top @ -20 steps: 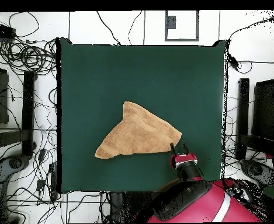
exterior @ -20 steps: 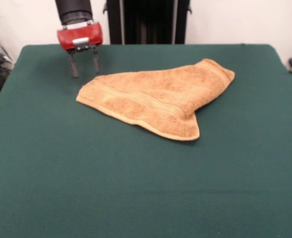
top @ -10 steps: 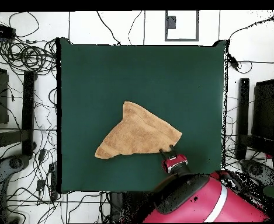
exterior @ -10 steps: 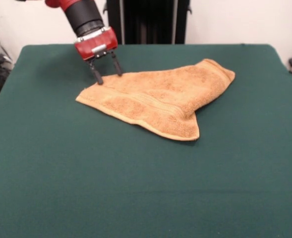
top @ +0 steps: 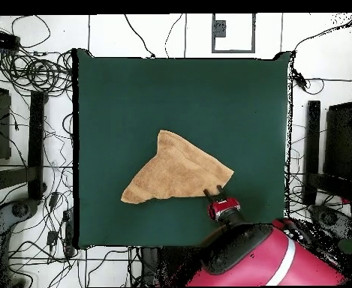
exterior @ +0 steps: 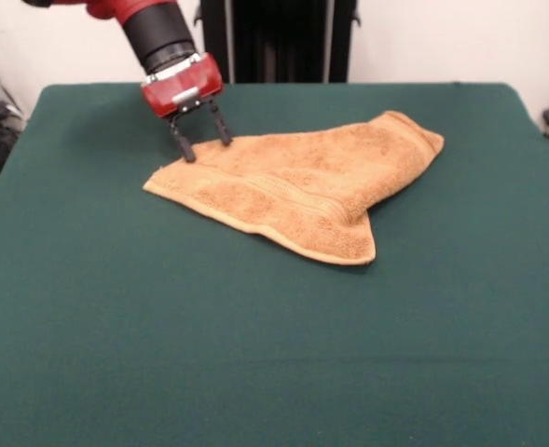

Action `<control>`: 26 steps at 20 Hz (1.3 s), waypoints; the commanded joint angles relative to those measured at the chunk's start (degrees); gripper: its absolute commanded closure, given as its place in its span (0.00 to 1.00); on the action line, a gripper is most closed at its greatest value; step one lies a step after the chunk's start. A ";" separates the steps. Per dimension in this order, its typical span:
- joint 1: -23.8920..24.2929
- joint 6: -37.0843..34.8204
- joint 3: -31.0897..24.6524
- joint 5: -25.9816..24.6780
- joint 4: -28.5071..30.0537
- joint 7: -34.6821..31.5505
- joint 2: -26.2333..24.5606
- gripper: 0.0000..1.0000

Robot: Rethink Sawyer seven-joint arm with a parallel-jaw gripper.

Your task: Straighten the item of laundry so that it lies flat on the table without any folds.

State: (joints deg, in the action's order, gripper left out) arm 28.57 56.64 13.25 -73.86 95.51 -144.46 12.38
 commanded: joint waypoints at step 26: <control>0.58 -9.16 -7.88 5.51 1.82 -12.76 2.93 0.00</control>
State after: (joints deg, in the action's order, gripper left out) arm 33.24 56.34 11.29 -65.34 98.33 -144.46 13.05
